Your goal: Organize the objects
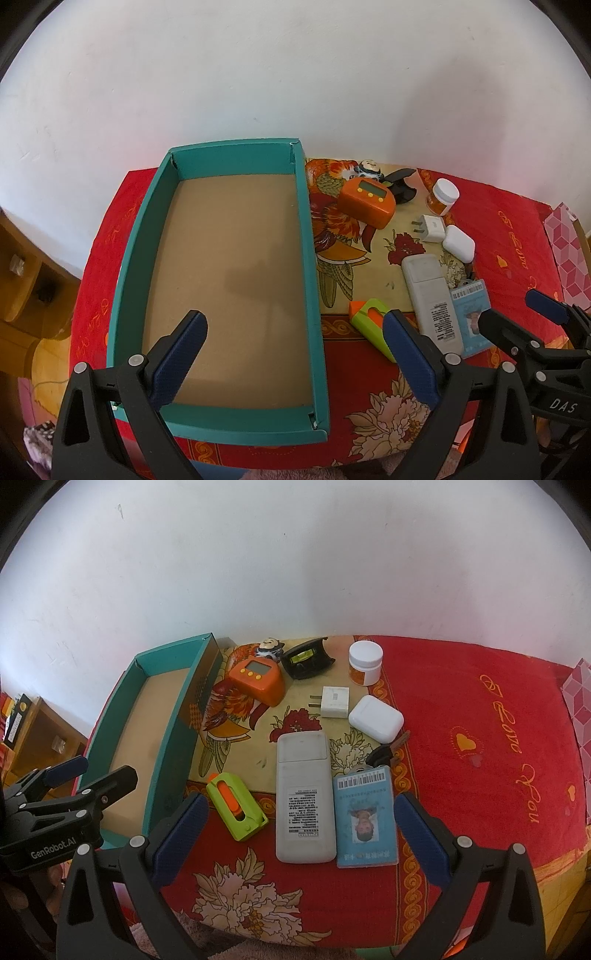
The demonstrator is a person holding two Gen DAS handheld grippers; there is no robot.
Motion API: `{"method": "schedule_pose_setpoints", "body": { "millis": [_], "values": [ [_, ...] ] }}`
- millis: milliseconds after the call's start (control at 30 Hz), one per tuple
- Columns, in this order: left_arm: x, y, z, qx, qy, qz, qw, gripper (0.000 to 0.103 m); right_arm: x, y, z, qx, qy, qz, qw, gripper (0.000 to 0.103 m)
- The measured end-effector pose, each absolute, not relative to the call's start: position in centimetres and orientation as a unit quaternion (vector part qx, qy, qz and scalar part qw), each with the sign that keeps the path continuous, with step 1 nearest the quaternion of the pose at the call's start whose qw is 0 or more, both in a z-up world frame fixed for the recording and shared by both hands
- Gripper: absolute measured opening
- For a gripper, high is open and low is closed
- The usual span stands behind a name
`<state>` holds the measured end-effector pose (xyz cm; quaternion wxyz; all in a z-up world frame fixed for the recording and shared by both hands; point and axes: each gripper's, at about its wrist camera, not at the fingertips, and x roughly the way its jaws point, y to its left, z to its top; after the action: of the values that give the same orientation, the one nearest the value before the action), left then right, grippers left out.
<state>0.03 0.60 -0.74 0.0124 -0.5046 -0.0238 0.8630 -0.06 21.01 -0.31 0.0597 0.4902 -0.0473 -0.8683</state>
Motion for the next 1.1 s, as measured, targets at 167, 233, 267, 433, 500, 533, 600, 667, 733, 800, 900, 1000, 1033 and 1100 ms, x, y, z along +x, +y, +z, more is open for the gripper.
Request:
{"method": "schedule_pose_setpoints", "body": {
  "millis": [167, 233, 267, 433, 500, 533, 600, 667, 733, 800, 900, 1000, 1033, 1100],
  "values": [
    [-0.1, 0.5, -0.8, -0.507, -0.025, 0.861, 0.011, 0.098, 0.0, 20.8, -0.8, 0.492, -0.045, -0.867, 0.061, 0.102],
    [-0.2, 0.5, -0.9, -0.508, -0.025, 0.861, 0.01, 0.098, -0.1, 20.7, -0.8, 0.493, -0.045, -0.867, 0.062, 0.102],
    [-0.2, 0.5, -0.9, -0.508, -0.025, 0.861, 0.01, 0.098, -0.1, 20.7, -0.8, 0.493, -0.044, -0.867, 0.063, 0.102],
    [-0.5, 0.4, -1.0, -0.512, -0.026, 0.859, 0.009, 0.098, -0.3, 20.6, -0.9, 0.497, -0.045, -0.864, 0.065, 0.102],
    [-0.5, 0.2, -1.1, -0.512, -0.025, 0.858, 0.009, 0.098, -0.3, 20.6, -1.0, 0.498, -0.046, -0.863, 0.065, 0.102],
    [-0.5, 0.2, -1.1, -0.513, -0.025, 0.858, 0.009, 0.098, -0.5, 20.6, -1.0, 0.499, -0.046, -0.863, 0.066, 0.102],
    [-0.5, -0.1, -1.2, -0.514, -0.027, 0.857, 0.005, 0.098, -0.6, 20.7, -1.1, 0.501, -0.046, -0.862, 0.066, 0.102],
    [-0.6, -0.4, -1.3, -0.516, -0.028, 0.856, 0.003, 0.098, -0.8, 20.7, -1.2, 0.503, -0.048, -0.861, 0.066, 0.102],
    [-0.6, -0.8, -1.3, -0.516, -0.028, 0.856, 0.0, 0.098, -0.9, 20.6, -1.2, 0.503, -0.048, -0.86, 0.067, 0.102],
    [-0.7, -1.3, -1.2, -0.514, -0.028, 0.857, -0.003, 0.098, -0.9, 20.7, -1.2, 0.503, -0.048, -0.86, 0.066, 0.102],
    [-0.8, -2.6, -1.3, -0.509, -0.024, 0.861, -0.019, 0.098, -1.0, 20.6, -1.3, 0.504, -0.049, -0.86, 0.063, 0.102],
    [-1.1, -4.5, -1.6, -0.506, -0.029, 0.861, -0.047, 0.098, -1.0, 20.6, -1.6, 0.507, -0.051, -0.858, 0.057, 0.102],
    [-1.1, -5.2, -1.8, -0.506, -0.032, 0.86, -0.055, 0.098, -1.0, 20.6, -1.6, 0.508, -0.052, -0.858, 0.055, 0.102],
    [-1.2, -6.6, -2.2, -0.507, -0.035, 0.858, -0.069, 0.098, -1.0, 20.6, -1.8, 0.511, -0.055, -0.857, 0.05, 0.102]
  ]
}}
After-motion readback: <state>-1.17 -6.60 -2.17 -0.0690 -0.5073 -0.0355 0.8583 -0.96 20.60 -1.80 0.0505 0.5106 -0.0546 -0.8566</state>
